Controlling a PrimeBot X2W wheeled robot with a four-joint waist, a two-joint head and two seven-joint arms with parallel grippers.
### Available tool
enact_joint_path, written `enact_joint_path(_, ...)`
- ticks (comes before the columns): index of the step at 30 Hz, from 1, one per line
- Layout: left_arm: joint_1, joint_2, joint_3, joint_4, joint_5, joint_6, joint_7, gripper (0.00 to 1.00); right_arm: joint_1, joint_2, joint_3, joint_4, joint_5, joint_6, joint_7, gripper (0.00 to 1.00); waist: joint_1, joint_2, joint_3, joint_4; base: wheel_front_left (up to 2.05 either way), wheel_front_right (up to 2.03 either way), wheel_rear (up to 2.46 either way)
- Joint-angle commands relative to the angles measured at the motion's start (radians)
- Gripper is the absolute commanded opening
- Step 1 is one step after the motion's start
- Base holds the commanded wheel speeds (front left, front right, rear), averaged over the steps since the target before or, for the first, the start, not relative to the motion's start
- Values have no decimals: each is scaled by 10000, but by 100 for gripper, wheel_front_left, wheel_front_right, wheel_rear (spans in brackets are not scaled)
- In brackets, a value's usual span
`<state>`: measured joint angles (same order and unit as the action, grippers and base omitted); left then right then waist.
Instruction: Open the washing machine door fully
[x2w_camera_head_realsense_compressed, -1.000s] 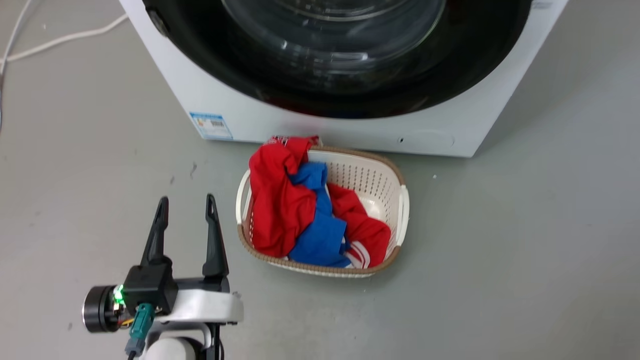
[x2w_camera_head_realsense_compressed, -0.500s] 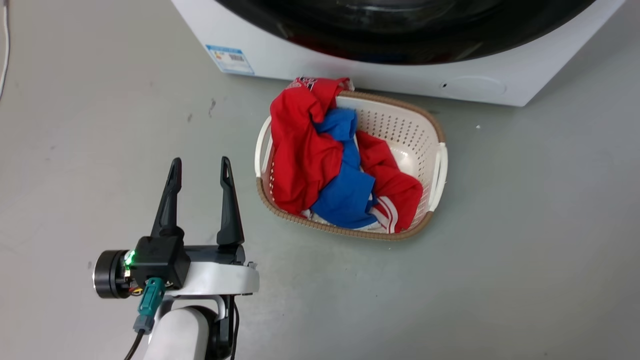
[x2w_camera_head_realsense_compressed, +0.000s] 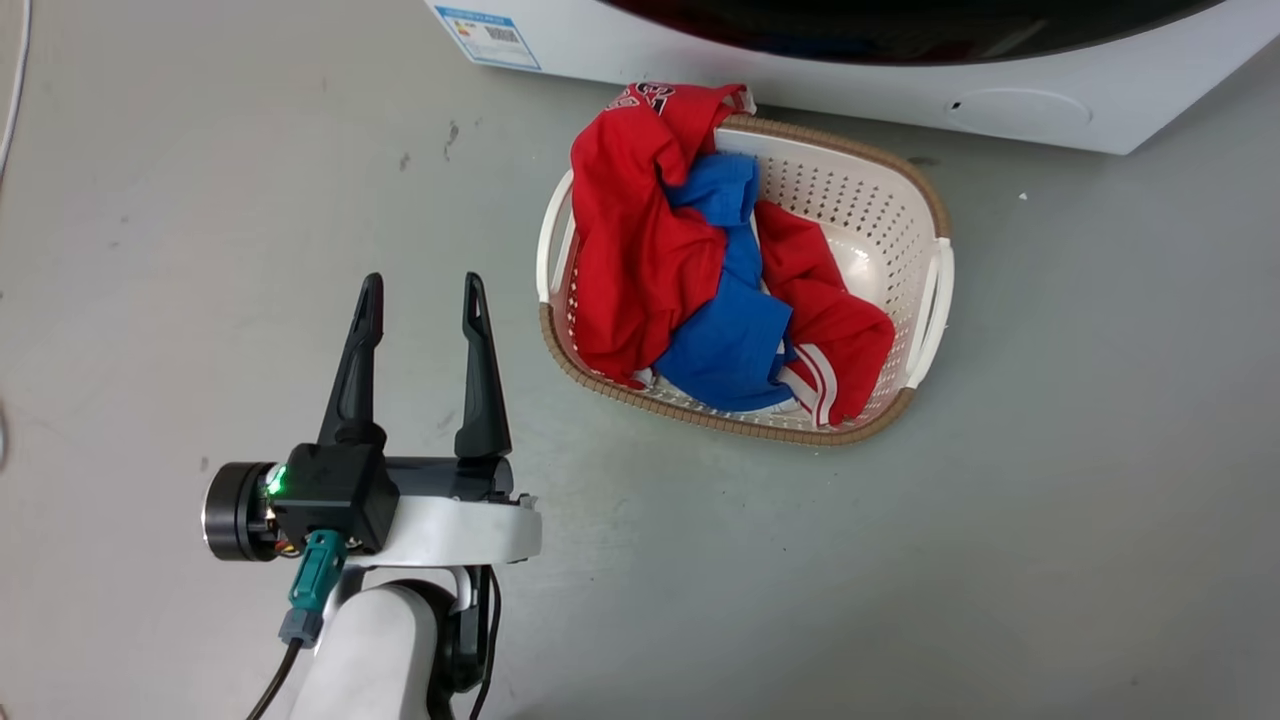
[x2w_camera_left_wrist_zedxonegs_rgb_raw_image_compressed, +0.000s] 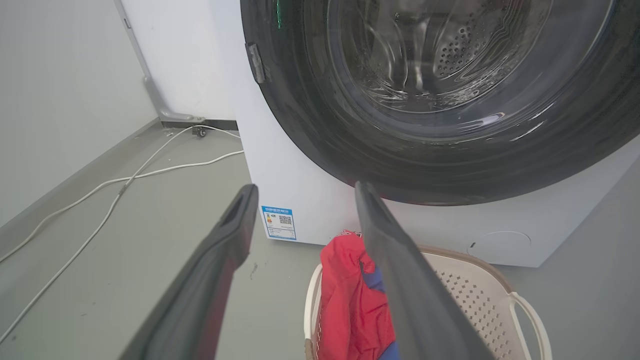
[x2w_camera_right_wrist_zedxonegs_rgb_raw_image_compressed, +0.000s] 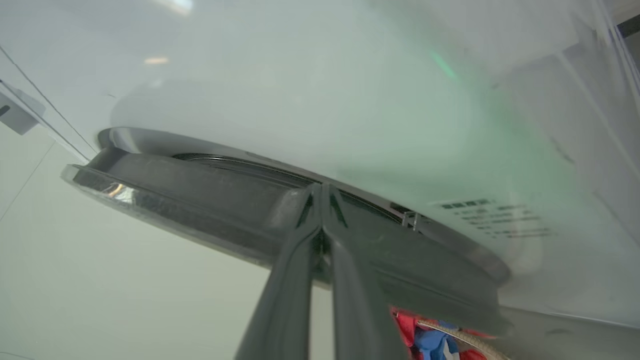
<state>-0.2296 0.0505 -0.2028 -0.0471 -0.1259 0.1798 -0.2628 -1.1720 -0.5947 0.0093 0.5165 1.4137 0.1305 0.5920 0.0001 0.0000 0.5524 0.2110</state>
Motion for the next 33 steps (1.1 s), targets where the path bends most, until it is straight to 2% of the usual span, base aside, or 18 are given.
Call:
enact_joint_path(1,-123,-2,-23,-33,-17,56,-32,100,-151,74,52,65,-62,4,73,0,-1,0,63,46,0,0,0)
enact_joint_path(8,-275,-2,-182,-16,-116,125,-32,100,-360,104,383,142,-369,4,588,0,-1,0,286,150,0,0,0)
enact_joint_path(15,-216,-2,-98,65,-93,147,-32,100,523,117,436,-323,-249,4,1062,0,-1,0,146,56,0,0,0)
enact_joint_path(33,-28,-2,209,196,207,-145,-32,100,3585,807,866,-2941,202,17,1262,0,-1,0,-462,-644,0,0,0)
